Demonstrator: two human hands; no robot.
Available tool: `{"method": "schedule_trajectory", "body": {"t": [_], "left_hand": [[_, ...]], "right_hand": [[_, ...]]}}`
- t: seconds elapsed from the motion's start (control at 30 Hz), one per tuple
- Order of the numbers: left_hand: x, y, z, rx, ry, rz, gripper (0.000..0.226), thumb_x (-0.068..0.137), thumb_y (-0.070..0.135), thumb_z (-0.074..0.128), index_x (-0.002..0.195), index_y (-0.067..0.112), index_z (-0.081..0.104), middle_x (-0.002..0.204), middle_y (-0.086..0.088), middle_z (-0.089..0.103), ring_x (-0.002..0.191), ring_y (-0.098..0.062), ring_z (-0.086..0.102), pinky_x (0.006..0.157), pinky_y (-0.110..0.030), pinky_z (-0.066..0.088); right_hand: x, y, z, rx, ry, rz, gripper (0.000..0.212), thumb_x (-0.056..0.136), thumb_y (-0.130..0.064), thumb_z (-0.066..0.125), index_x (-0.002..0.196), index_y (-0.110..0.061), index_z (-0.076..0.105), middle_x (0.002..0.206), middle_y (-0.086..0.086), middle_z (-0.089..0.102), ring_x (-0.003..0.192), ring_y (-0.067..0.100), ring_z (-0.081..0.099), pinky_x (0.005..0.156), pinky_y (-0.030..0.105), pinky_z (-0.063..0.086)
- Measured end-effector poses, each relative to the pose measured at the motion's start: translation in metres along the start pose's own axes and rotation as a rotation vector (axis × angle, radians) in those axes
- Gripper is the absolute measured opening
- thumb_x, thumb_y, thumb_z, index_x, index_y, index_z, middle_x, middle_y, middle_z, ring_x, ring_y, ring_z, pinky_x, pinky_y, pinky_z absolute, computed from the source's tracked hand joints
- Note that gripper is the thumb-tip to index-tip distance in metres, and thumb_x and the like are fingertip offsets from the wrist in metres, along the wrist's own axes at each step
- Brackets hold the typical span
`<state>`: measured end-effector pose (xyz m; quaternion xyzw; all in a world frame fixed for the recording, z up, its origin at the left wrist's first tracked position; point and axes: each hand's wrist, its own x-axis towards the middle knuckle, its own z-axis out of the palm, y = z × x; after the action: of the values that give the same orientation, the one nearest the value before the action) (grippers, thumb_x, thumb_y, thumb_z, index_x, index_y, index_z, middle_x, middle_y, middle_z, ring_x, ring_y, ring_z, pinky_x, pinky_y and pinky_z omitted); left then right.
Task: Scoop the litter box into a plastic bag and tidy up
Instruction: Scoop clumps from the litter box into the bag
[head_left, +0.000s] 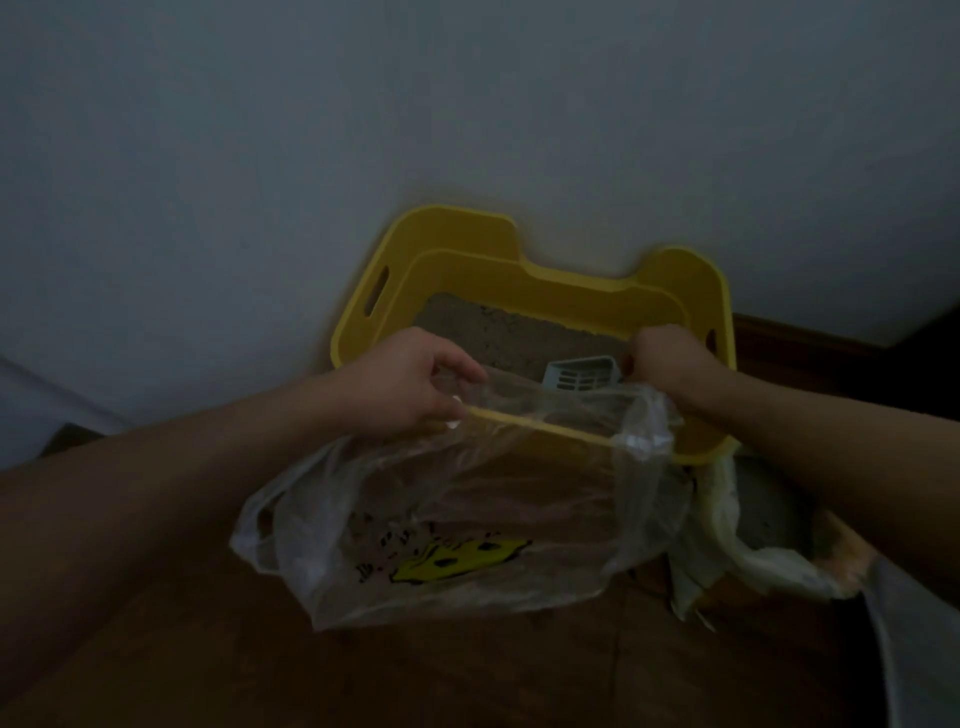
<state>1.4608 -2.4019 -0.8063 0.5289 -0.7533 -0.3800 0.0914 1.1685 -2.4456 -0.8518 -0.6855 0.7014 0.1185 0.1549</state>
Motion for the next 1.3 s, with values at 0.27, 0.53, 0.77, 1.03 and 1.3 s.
{"method": "schedule_trajectory", "body": {"t": [0.27,0.53,0.77,1.03,1.3], "left_hand": [[-0.012,0.002,0.007,0.043,-0.061,0.062,0.037,0.079,0.02,0.083,0.112,0.028,0.07,0.082,0.026,0.058,0.065,0.018,0.053,0.062,-0.011,0.037],[-0.015,-0.001,0.009,0.039,-0.041,0.035,0.04,0.081,0.009,0.079,0.116,0.026,0.069,0.076,0.027,0.055,0.067,0.016,0.054,0.059,-0.006,0.037],[-0.014,-0.016,0.009,-0.001,-0.061,-0.048,0.043,0.082,0.013,0.079,0.12,0.029,0.066,0.102,0.024,0.063,0.094,0.005,0.061,0.082,-0.017,0.049],[-0.002,-0.027,0.002,-0.111,-0.005,-0.092,0.04,0.082,0.012,0.079,0.116,0.028,0.068,0.097,0.021,0.067,0.091,0.0,0.066,0.082,-0.019,0.051],[-0.004,-0.038,-0.005,-0.128,-0.028,-0.144,0.038,0.082,0.013,0.078,0.112,0.034,0.067,0.093,0.023,0.068,0.083,0.008,0.065,0.08,-0.016,0.051]], "right_hand": [[-0.018,-0.007,0.006,0.085,0.03,-0.047,0.023,0.086,-0.022,0.071,0.104,-0.009,0.075,0.099,0.011,0.072,0.077,0.02,0.059,0.064,0.028,0.045],[-0.014,0.0,0.009,0.055,0.073,-0.053,0.026,0.083,-0.028,0.075,0.105,-0.014,0.074,0.098,0.007,0.072,0.086,0.022,0.066,0.068,0.029,0.051],[0.015,0.005,0.018,0.061,0.008,0.007,0.011,0.086,-0.025,0.071,0.092,-0.016,0.073,0.078,0.0,0.067,0.067,0.013,0.063,0.05,0.025,0.048],[0.055,-0.029,0.032,0.118,-0.01,-0.043,0.019,0.081,-0.029,0.073,0.088,-0.012,0.077,0.08,0.007,0.071,0.07,0.02,0.066,0.054,0.029,0.052],[0.075,-0.083,0.052,0.26,-0.089,-0.163,0.018,0.086,-0.029,0.073,0.089,-0.012,0.079,0.081,0.004,0.071,0.064,0.011,0.058,0.052,0.021,0.04]]}}
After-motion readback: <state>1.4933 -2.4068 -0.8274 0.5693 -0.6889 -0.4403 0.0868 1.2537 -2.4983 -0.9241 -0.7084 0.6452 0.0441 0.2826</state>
